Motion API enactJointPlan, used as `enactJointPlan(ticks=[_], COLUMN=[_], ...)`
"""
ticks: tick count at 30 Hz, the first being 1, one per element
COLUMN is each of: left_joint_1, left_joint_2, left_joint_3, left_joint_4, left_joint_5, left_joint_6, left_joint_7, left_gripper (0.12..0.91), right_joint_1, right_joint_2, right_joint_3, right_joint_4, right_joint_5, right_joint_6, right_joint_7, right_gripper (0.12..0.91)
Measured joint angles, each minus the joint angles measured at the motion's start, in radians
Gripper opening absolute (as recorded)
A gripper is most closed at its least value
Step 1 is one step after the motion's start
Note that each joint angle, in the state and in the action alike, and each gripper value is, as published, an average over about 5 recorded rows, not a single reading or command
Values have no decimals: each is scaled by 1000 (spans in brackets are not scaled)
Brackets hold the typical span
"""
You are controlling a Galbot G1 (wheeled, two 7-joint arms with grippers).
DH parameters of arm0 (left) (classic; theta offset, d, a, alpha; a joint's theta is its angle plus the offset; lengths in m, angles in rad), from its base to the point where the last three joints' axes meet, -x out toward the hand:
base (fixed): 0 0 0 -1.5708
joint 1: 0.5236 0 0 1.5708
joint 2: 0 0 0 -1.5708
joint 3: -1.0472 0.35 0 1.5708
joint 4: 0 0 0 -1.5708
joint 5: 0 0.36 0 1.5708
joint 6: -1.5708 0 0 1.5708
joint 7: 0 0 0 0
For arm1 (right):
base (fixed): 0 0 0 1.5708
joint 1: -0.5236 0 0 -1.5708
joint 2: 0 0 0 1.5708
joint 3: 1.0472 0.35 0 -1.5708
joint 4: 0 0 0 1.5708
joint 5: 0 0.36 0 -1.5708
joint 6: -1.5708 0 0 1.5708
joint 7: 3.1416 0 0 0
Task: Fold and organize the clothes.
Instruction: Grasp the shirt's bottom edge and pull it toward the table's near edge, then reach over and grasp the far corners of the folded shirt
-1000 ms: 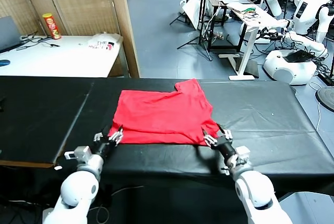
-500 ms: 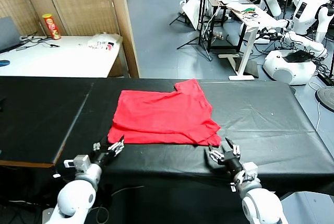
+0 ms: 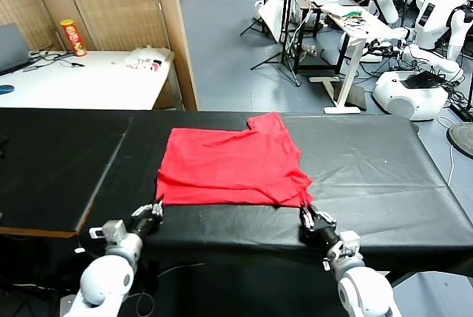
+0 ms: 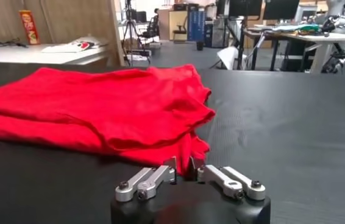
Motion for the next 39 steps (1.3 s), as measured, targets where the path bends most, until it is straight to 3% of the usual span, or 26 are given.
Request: enactJointPlan(ticks=[7,15,18,20,23,29,33,39], left_joint_1=[57,162,198,218,245,287,302,234], left_joint_2=[36,89,100,101,101,105,100,90], left_joint_3=[9,-28,-48,-58,-68,-93,-118,-132], left_joint_4=[-72,-188,-221,-241,-271,-323,-361,-373], left_joint_5=[25,31,29,31,37,60,72,16], left_joint_6=[37,80,84,87,94,129,153,166], left_joint_7=[-32,-45,-44,-44,-45,-39,-11,-47], left_gripper=[134,134,134,146,246,576,758,797], right_joint_1=[-100,-206,-230,-243,-262,-271,-220,-17], right_joint_2=[-19,-5,-1,0,-5,-25,-47,-82], right_joint_3=[28,35,30,28,34,53,53,13], right_joint_4=[99,186,209,226,257,326,332,234], right_joint_5=[-28,-57,-69,-71,-71,-35,15,50], right_joint_6=[-48,-72,-76,-78,-81,-65,-43,-20], right_joint_7=[29,6,0,1,3,-15,-16,19], right_gripper=[123,124,182,281,448,745,794,798])
